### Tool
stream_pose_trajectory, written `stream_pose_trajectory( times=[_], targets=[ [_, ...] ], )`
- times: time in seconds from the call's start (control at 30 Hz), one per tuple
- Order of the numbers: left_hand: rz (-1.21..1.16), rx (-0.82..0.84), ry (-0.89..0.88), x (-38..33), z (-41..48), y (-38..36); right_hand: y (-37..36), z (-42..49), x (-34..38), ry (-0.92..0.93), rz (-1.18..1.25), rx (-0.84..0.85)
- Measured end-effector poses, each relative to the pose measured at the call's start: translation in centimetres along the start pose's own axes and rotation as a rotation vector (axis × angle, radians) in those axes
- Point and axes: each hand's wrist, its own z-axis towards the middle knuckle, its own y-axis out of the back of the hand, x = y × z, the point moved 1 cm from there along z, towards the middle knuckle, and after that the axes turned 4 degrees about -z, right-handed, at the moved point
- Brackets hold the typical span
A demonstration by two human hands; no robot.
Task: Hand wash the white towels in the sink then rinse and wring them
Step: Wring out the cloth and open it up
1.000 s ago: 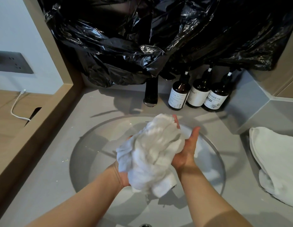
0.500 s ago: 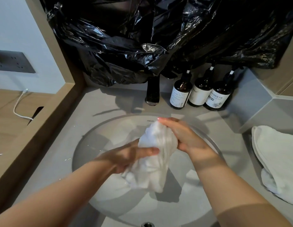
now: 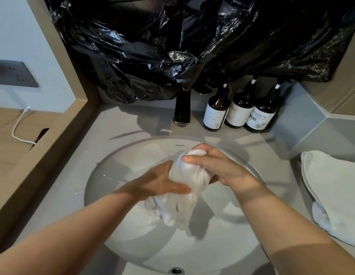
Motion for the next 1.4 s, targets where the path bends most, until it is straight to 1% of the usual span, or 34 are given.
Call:
stream_pose_trajectory(
  times=[0.07, 0.13, 0.23, 0.27, 0.3, 0.33, 0.37, 0.4, 0.43, 0.47, 0.5, 0.53, 0.57, 0.6, 0.67, 0.7, 0.73, 0.77, 0.8, 0.87, 0.9, 0.93, 0.97, 1.0, 1.07, 1.1, 1.13, 1.17, 1.23, 1.27, 1.33, 1.4],
  targets=[
    [-0.261, -0.034, 0.059, -0.1, -0.8, 0.6, -0.3, 0.3, 1.1, 0.100, 0.081, -0.123],
    [-0.545, -0.053, 0.213, 0.9, -1.7, 0.7, -0.4, 0.5, 2.0, 0.220, 0.084, -0.230],
    [-0.805, -0.018, 0.480, 2.9, -2.8, 0.1, -0.5, 0.0, 3.4, 0.368, 0.007, -0.307],
    [-0.929, 0.000, 0.552, 3.0, -3.0, -0.4, -0.8, -0.5, 3.8, 0.409, -0.041, -0.327],
    [-1.077, 0.043, 0.566, 3.0, -3.0, -1.0, -1.1, -0.9, 4.2, 0.453, -0.102, -0.346],
    [-1.229, 0.082, 0.549, 2.8, -2.9, -1.6, -1.6, -1.3, 4.6, 0.497, -0.166, -0.357],
    [-1.317, 0.053, 0.500, 2.0, -2.8, -2.3, -2.0, -1.6, 4.8, 0.533, -0.219, -0.361],
    [-1.347, -0.013, 0.445, 1.5, -2.4, -2.8, -2.5, -2.0, 5.0, 0.559, -0.252, -0.354],
    [-1.340, -0.136, 0.344, 1.2, -1.8, -3.2, -2.9, -2.3, 5.0, 0.581, -0.265, -0.342],
    [-1.331, -0.209, 0.223, 0.8, -1.2, -3.7, -3.3, -2.6, 4.9, 0.600, -0.258, -0.325],
    [-1.391, -0.198, 0.152, 0.0, -0.7, -3.9, -3.6, -2.9, 4.8, 0.617, -0.236, -0.309],
    [-1.427, -0.151, 0.131, -0.8, -0.5, -4.2, -3.8, -3.2, 4.6, 0.631, -0.212, -0.298],
    [-1.338, -0.141, 0.039, -1.9, -0.6, -4.3, -3.9, -3.4, 4.5, 0.643, -0.189, -0.292],
    [-1.272, -0.160, 0.025, -1.9, -0.2, -4.0, -4.0, -3.6, 4.4, 0.650, -0.162, -0.298],
    [-1.111, -0.294, 0.075, -1.3, 0.6, -2.9, -3.9, -3.7, 4.1, 0.634, -0.067, -0.329],
    [-0.975, -0.344, 0.095, -1.5, 0.4, -2.8, -3.7, -3.6, 3.9, 0.620, -0.001, -0.342],
    [-0.970, -0.376, 0.079, -1.1, 0.4, -2.6, -3.6, -3.5, 3.6, 0.616, 0.066, -0.350],
    [-1.055, -0.404, 0.062, -1.1, 0.5, -2.4, -3.5, -3.4, 3.3, 0.622, 0.116, -0.360],
    [-1.189, -0.399, 0.022, -1.4, 0.2, -2.3, -3.5, -3.3, 3.0, 0.631, 0.159, -0.381],
    [-1.361, -0.491, -0.032, -1.5, -0.6, -1.4, -3.6, -3.4, 2.4, 0.624, 0.250, -0.454],
    [-1.334, -0.536, -0.056, -1.7, -0.7, -1.0, -3.7, -3.5, 2.0, 0.605, 0.294, -0.498],
    [-1.297, -0.530, -0.122, -1.8, -0.8, -0.6, -3.9, -3.6, 1.6, 0.579, 0.335, -0.539],
    [-1.193, -0.564, -0.177, -1.8, -0.8, -0.1, -4.1, -3.6, 1.3, 0.536, 0.370, -0.571],
    [-1.104, -0.643, -0.224, -1.9, -0.8, 0.3, -4.3, -3.5, 0.9, 0.473, 0.406, -0.600],
    [-1.007, -0.751, -0.253, -2.2, -1.0, 0.9, -4.6, -2.9, 0.0, 0.281, 0.510, -0.644],
    [-0.972, -0.814, -0.254, -2.5, -1.1, 1.0, -4.6, -2.5, -0.5, 0.171, 0.574, -0.635],
    [-0.906, -0.883, -0.275, -2.7, -1.2, 1.0, -4.6, -2.1, -1.0, 0.088, 0.641, -0.592],
    [-0.828, -0.912, -0.303, -3.3, -1.2, 1.0, -4.6, -1.9, -1.2, 0.019, 0.712, -0.504],
    [-0.708, -0.892, -0.339, -4.6, -1.2, 0.6, -4.7, -1.3, -1.5, -0.073, 0.865, -0.271],
    [-0.653, -0.882, -0.340, -5.1, -1.1, 0.5, -4.6, -1.0, -1.6, -0.116, 0.917, -0.185],
    [-0.450, -0.880, -0.349, -5.9, -1.0, 0.4, -4.4, -0.2, -1.4, -0.236, 0.893, -0.110],
    [-0.234, -0.802, -0.417, -6.2, -0.9, 0.3, -4.3, 0.8, -1.3, -0.344, 0.848, -0.056]
  ],
)
